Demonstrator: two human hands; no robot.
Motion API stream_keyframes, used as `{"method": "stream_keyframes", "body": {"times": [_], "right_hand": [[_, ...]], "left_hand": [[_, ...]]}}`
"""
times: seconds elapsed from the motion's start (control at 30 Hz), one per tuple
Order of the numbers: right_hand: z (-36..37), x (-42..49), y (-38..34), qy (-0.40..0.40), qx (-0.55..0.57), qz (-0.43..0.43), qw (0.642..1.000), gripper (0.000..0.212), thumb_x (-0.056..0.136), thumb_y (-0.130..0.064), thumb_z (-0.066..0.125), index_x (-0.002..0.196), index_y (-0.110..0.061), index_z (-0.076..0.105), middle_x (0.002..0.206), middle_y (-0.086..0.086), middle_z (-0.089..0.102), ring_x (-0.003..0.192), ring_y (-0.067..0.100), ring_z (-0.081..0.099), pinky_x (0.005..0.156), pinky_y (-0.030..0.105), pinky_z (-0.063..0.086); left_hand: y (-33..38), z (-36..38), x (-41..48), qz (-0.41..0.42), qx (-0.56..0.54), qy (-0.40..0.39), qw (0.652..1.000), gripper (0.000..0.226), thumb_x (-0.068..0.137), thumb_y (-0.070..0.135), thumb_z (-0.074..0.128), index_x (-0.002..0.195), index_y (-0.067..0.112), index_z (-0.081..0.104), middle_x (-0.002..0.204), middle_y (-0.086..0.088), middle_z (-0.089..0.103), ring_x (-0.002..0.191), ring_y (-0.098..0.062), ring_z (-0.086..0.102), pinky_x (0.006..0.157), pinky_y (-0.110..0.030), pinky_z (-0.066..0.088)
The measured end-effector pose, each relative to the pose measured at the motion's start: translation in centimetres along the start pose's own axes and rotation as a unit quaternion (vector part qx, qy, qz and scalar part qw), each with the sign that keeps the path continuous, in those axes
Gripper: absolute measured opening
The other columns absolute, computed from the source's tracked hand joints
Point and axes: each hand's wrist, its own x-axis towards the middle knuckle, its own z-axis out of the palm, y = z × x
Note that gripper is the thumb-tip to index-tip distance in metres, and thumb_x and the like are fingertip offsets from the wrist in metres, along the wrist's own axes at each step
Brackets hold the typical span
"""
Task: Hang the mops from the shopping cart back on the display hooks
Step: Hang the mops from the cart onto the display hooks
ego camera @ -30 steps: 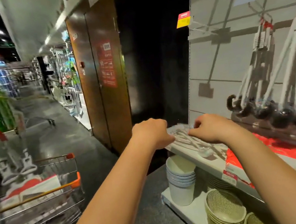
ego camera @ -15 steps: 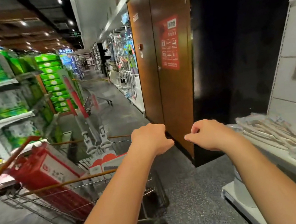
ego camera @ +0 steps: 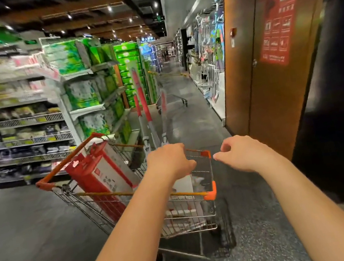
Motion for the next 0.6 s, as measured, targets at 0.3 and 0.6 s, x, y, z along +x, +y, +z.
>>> {"method": "stream_keyframes", "body": {"times": [0.3,0.6], "right_hand": [[-0.8,8.2,2.9,-0.02,-0.017,-0.1,0.995,0.039,0.091,-0.05,0.049,0.116,-0.021,0.059,0.118,0.003,0.063,0.107,0.026,0.058,0.086,0.036,0.048],[1.1,15.7,1.4,-0.055,-0.047,-0.153,0.986,0.036,0.094,-0.046,0.047,0.114,-0.018,0.058,0.116,0.006,0.062,0.101,0.029,0.057,0.074,0.034,0.041]], "left_hand": [[2.5,0.6,4.5,-0.105,-0.018,0.013,0.994,0.051,0.093,0.05,0.047,0.138,0.027,0.044,0.134,-0.004,0.055,0.119,-0.028,0.054,0.091,-0.039,0.045],[0.7,2.0,10.0,-0.16,-0.03,0.01,0.987,0.051,0.093,0.051,0.047,0.138,0.027,0.045,0.133,-0.004,0.056,0.119,-0.027,0.054,0.09,-0.039,0.045]]}}
